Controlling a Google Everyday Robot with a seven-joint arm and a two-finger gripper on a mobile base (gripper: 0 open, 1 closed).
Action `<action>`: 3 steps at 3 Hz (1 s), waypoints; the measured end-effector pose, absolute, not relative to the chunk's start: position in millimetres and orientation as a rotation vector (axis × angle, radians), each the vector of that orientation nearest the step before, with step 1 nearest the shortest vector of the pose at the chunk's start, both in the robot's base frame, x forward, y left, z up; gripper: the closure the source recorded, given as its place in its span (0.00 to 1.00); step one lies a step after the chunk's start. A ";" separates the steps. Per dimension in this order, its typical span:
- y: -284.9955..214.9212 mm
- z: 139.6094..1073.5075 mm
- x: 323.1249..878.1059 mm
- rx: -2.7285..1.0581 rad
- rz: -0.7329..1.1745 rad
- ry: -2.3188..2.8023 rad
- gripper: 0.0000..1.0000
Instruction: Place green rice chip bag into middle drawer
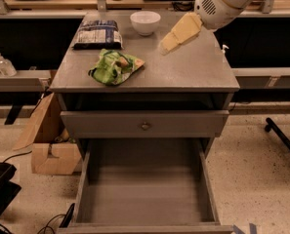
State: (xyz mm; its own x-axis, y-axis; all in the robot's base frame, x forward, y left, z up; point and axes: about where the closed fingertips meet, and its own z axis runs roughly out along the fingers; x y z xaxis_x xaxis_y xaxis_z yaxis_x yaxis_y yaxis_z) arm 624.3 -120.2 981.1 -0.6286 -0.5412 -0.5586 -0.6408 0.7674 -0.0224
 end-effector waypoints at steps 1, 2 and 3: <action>-120.2 981.1 624.3 -0.883 0.240 2.410 0.00; -95.9 984.1 644.3 -0.744 0.296 2.474 0.00; -50.6 988.9 670.4 -0.618 0.324 2.550 0.00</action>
Offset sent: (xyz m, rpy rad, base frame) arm 0.0537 0.0711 0.0107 0.1986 0.1550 -0.2827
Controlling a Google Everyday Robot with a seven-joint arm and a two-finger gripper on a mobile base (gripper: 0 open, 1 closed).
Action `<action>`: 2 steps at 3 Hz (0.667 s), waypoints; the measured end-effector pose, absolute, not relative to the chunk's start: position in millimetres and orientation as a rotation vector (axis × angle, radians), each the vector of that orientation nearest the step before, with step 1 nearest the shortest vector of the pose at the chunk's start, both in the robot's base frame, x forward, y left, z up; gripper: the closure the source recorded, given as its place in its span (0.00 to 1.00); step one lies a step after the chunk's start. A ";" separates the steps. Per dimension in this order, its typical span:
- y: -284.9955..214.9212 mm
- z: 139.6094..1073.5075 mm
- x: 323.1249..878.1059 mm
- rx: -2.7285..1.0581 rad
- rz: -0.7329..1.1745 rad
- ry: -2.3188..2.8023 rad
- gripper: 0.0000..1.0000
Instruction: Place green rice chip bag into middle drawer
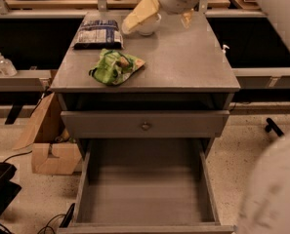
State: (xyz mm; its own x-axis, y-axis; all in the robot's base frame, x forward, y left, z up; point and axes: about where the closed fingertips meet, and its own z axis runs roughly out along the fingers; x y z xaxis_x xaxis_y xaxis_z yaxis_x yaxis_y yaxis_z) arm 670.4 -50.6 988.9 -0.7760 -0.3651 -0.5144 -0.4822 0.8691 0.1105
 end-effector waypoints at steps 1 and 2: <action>-5.8 981.8 689.0 -0.494 0.333 2.633 0.00; 42.9 951.3 700.3 -0.380 0.288 2.771 0.00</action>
Offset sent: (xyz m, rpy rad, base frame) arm 0.0400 0.1603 -0.0672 -0.1121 0.3545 -0.2907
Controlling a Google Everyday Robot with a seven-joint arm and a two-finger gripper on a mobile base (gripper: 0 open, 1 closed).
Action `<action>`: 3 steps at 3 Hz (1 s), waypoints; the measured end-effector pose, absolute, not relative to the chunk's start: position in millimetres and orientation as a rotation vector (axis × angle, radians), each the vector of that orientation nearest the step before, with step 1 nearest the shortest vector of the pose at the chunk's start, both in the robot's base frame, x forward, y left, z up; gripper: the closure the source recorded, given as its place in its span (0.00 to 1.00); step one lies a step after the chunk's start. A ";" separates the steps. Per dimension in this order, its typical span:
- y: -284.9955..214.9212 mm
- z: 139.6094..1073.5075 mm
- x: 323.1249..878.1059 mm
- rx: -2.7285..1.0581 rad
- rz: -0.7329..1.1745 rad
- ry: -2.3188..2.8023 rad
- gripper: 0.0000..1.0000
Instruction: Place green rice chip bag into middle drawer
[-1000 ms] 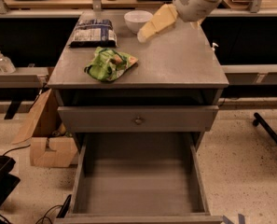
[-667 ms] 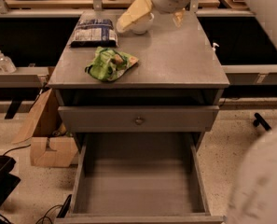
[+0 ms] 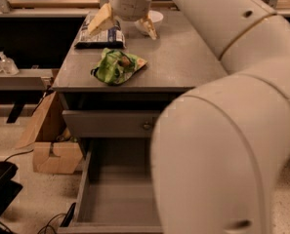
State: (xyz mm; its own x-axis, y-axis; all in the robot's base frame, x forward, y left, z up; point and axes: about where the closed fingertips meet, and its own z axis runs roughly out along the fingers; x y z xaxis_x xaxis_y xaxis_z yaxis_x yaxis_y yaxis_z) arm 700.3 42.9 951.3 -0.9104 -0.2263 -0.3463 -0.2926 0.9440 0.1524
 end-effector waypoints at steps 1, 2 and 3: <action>71.2 902.8 704.5 -0.265 0.178 2.928 0.00; 91.4 844.0 702.8 -0.162 0.132 3.071 0.02; 100.6 814.3 695.8 -0.135 0.094 3.140 0.25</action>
Offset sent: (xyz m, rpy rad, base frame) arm -0.0078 0.0545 -0.1436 -0.1882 0.4208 -0.2179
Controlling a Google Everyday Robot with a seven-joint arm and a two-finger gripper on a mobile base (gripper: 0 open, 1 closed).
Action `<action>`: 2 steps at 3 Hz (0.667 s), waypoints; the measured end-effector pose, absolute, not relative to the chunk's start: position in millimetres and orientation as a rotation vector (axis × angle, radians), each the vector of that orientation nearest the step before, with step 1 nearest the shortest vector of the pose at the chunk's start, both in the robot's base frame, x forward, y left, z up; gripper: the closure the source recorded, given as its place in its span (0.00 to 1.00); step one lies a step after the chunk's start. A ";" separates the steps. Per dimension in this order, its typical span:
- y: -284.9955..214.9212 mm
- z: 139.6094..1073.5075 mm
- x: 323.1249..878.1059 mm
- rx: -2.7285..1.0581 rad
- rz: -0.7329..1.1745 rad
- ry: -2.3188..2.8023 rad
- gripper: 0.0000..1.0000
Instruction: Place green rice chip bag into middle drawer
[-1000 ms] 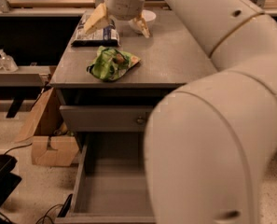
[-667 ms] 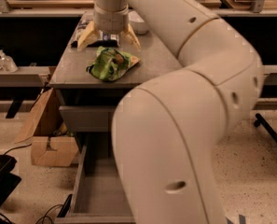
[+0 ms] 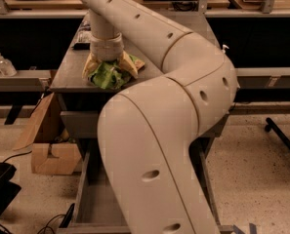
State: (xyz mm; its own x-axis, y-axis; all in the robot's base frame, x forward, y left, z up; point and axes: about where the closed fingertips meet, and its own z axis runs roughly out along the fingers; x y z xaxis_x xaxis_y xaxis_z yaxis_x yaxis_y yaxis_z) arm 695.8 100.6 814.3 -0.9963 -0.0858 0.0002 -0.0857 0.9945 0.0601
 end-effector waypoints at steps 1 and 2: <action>100.7 815.0 695.7 0.134 -0.094 -3.134 0.48; 99.0 818.7 695.9 0.127 -0.096 -3.139 0.79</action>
Offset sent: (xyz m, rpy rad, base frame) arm -0.0531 -0.0227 0.0671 0.0400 -0.2251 0.0126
